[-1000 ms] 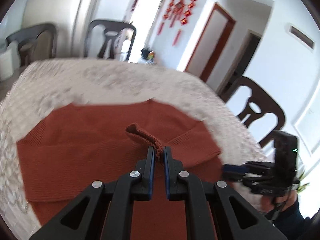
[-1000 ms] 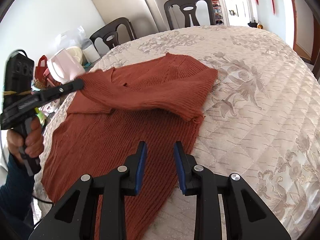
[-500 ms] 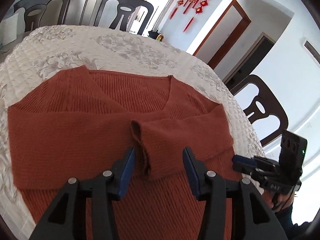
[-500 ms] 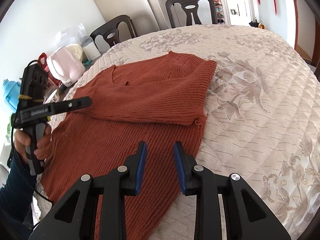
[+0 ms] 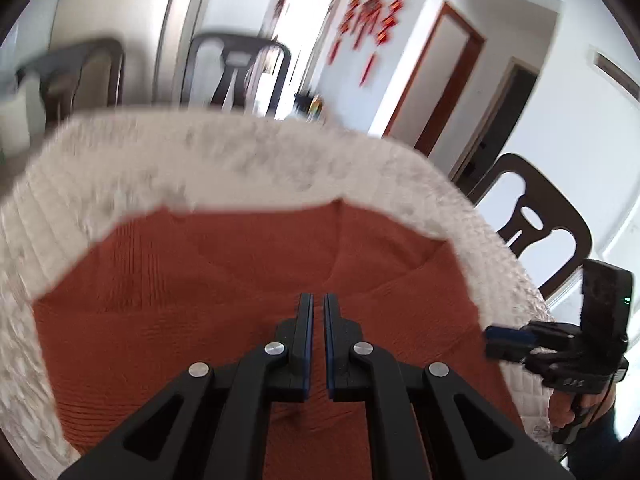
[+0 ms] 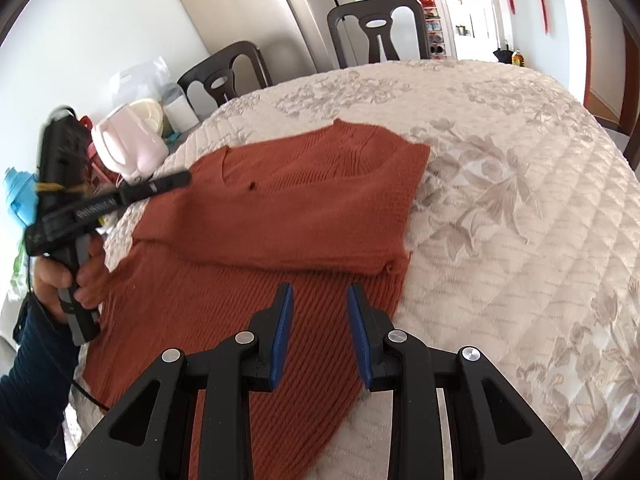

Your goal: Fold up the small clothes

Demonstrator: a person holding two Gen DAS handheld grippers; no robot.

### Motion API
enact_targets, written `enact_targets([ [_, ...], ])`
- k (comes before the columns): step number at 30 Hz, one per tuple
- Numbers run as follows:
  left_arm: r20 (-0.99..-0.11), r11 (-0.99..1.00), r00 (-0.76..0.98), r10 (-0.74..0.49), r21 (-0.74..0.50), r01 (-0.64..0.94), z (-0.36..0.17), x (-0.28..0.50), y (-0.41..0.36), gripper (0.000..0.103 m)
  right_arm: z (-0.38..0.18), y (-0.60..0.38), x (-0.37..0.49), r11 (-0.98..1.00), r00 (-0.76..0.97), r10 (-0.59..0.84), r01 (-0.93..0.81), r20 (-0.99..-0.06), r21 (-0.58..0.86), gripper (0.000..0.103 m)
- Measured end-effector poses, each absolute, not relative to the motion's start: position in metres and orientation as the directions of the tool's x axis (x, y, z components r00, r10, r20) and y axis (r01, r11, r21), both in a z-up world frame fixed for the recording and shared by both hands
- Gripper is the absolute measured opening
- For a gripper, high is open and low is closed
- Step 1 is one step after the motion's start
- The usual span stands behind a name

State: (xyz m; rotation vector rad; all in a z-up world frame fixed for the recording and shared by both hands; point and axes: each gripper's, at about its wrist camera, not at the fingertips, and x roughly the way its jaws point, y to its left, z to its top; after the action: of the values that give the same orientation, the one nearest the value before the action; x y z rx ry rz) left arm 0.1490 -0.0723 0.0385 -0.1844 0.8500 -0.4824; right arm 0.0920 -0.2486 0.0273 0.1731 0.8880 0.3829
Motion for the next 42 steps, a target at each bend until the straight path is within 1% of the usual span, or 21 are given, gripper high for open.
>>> enact_targets([
  [3,-0.719,0.9,0.542,-0.436,-0.331,0.285,0.019,0.157,-0.066,0.007,0.031,-0.247,0.1,0.925,0.592,0.38,-0.246,-0.711,0.29,0.029],
  [4,-0.715,0.896,0.54,-0.443,-0.345,0.279,0.018,0.155,-0.063,0.007,0.032,-0.246,0.102,0.929,0.598,0.37,-0.241,-0.711,0.28,0.029],
  [6,-0.709,0.88,0.52,-0.475,-0.392,0.269,0.019,0.152,-0.059,0.013,0.034,-0.243,0.106,0.934,0.604,0.357,-0.24,-0.712,0.264,0.029],
  [8,-0.706,0.863,0.496,-0.505,-0.429,0.269,0.02,0.15,-0.057,0.043,0.034,-0.242,0.108,0.931,0.603,0.365,-0.245,-0.71,0.27,0.029],
  [9,-0.702,0.858,0.493,-0.514,-0.437,0.272,0.02,0.149,-0.056,0.045,0.034,-0.241,0.108,0.929,0.601,0.37,-0.247,-0.709,0.276,0.029],
  [12,-0.713,0.869,0.496,-0.495,-0.399,0.293,0.021,0.147,-0.064,0.044,0.031,-0.239,0.111,0.926,0.593,0.378,-0.245,-0.711,0.288,0.029],
  [13,-0.726,0.88,0.499,-0.473,-0.367,0.301,0.021,0.147,-0.069,0.037,0.03,-0.239,0.111,0.925,0.59,0.379,-0.244,-0.713,0.29,0.029],
  [14,-0.734,0.889,0.505,-0.454,-0.337,0.309,0.022,0.147,-0.073,0.018,0.029,-0.238,0.112,0.926,0.589,0.378,-0.244,-0.714,0.29,0.029],
  [15,-0.738,0.892,0.506,-0.446,-0.317,0.323,0.023,0.147,-0.078,0.011,0.029,-0.238,0.112,0.926,0.589,0.377,-0.242,-0.715,0.289,0.029],
  [17,-0.721,0.886,0.522,-0.455,-0.309,0.346,0.03,0.146,-0.083,0.01,0.03,-0.239,0.113,0.929,0.592,0.371,-0.238,-0.715,0.285,0.029],
  [20,-0.654,0.873,0.585,-0.48,-0.288,0.394,0.049,0.139,-0.087,0.01,0.034,-0.24,0.115,0.933,0.605,0.361,-0.237,-0.71,0.272,0.029],
  [22,-0.637,0.874,0.603,-0.48,-0.282,0.396,0.053,0.143,-0.085,0.01,0.036,-0.241,0.118,0.935,0.613,0.356,-0.234,-0.706,0.267,0.029],
  [24,-0.664,0.881,0.585,-0.466,-0.286,0.378,0.045,0.154,-0.083,0.01,0.034,-0.242,0.123,0.937,0.613,0.348,-0.225,-0.709,0.266,0.029],
  [25,-0.692,0.88,0.55,-0.468,-0.306,0.364,0.036,0.162,-0.081,0.01,0.032,-0.242,0.126,0.939,0.611,0.345,-0.222,-0.712,0.265,0.029],
  [27,-0.739,0.9,0.521,-0.427,-0.291,0.323,0.023,0.168,-0.08,0.011,0.026,-0.242,0.132,0.945,0.601,0.327,-0.209,-0.729,0.252,0.029],
  [28,-0.746,0.903,0.516,-0.421,-0.288,0.32,0.018,0.167,-0.078,0.013,0.023,-0.242,0.135,0.95,0.594,0.313,-0.2,-0.741,0.241,0.028],
  [31,-0.74,0.907,0.529,-0.416,-0.295,0.3,0.02,0.159,-0.069,0.014,0.022,-0.243,0.134,0.958,0.6,0.285,-0.203,-0.748,0.202,0.025],
  [35,-0.738,0.932,0.572,-0.358,-0.243,0.271,0.03,0.147,-0.064,0.014,0.027,-0.247,0.134,0.964,0.611,0.267,-0.188,-0.745,0.19,0.025],
  [39,-0.691,0.911,0.597,-0.408,-0.263,0.318,0.047,0.137,-0.07,0.014,0.033,-0.249,0.145,0.967,0.627,0.254,-0.18,-0.736,0.18,0.025],
  [40,-0.688,0.905,0.594,-0.417,-0.256,0.34,0.048,0.136,-0.076,0.014,0.031,-0.25,0.152,0.968,0.626,0.25,-0.181,-0.739,0.175,0.025],
  [42,-0.709,0.895,0.56,-0.429,-0.249,0.37,0.041,0.138,-0.088,0.014,0.022,-0.255,0.169,0.971,0.614,0.237,-0.162,-0.752,0.173,0.025],
])
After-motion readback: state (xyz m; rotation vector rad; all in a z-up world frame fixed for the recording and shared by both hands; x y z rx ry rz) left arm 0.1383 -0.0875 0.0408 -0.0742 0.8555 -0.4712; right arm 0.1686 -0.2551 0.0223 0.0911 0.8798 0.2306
